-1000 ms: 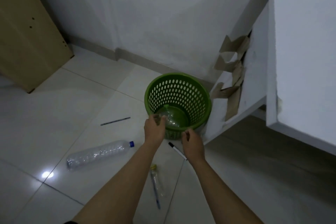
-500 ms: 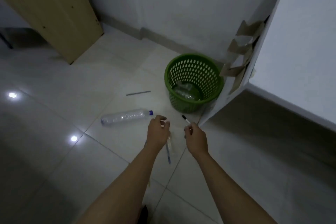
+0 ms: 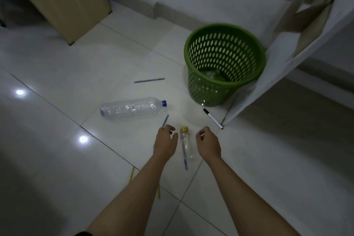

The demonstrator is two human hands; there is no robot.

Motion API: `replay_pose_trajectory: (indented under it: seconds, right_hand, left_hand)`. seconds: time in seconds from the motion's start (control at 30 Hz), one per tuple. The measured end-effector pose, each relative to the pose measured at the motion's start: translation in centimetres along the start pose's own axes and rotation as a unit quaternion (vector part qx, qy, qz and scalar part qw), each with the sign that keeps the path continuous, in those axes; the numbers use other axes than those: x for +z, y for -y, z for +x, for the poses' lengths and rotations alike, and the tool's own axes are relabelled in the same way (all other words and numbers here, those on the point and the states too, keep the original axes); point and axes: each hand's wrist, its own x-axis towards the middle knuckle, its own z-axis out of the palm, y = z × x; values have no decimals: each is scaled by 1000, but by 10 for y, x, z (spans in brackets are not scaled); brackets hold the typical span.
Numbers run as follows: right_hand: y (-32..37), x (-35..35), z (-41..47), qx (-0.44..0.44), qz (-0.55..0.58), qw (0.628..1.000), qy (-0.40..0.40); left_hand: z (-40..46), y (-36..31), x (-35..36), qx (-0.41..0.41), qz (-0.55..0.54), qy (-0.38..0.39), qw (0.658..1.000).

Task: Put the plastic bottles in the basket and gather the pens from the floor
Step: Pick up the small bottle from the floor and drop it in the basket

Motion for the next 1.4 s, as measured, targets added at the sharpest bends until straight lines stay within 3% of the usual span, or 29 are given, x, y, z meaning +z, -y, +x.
replay_pose_trajectory:
  seconds: [0.4, 0.7, 0.87, 1.0, 1.2, 1.3, 1.4]
  right_hand:
    - [-73, 105, 77, 0, -25, 998, -53]
    - [-95, 129, 59, -6, -108, 993, 55]
    - [-76, 111, 67, -37, 120, 992, 21]
    - [-47, 87, 71, -93, 223, 970, -39]
    - [7, 54, 64, -218, 215, 944, -123]
    - [46, 32, 54, -313, 190, 914, -172]
    - [82, 2, 51, -396, 168, 885, -179]
  left_hand:
    - [88, 84, 74, 55, 29, -26, 998]
    - [82, 104, 96, 50, 30, -6, 998]
    - [91, 85, 94, 6, -87, -41, 995]
    - [97, 51, 89, -106, -307, -22, 946]
    - [116, -7, 67, -102, -426, -73, 896]
    - [121, -40, 41, -49, -440, -157, 883]
    - [112, -74, 8, 41, -462, -261, 847]
